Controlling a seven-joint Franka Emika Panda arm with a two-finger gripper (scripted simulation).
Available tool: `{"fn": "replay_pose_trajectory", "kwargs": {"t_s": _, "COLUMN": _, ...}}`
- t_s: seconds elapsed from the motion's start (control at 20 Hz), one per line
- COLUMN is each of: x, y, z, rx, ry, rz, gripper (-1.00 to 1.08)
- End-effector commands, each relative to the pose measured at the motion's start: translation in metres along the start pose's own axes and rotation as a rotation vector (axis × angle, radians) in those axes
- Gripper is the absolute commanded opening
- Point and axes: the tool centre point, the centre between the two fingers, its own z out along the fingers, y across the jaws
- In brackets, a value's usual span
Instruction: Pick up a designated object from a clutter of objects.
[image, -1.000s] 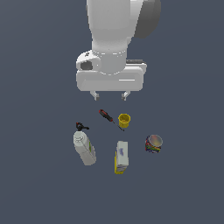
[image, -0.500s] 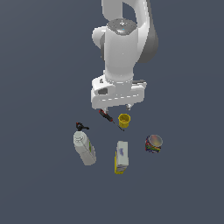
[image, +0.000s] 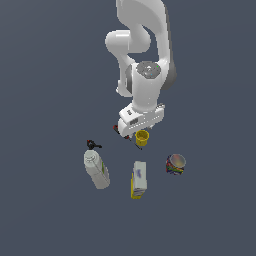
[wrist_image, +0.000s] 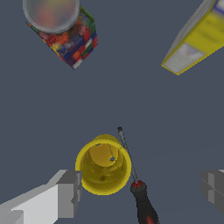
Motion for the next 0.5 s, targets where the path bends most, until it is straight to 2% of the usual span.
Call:
{"fn": "replay_pose_trajectory", "kwargs": {"t_s": 0.0, "x": -0.007, "y": -0.01, "z": 0.016, "rx": 0.004, "ry": -0.004, "rz": -0.053, "gripper": 1.0}}
{"fn": "replay_pose_trajectory", "kwargs": {"t_s": 0.45, "x": -0.021, "y": -0.03, "z": 0.044, "rx": 0.013, "ry": -0.012, "rz": -0.146, "gripper": 1.0}}
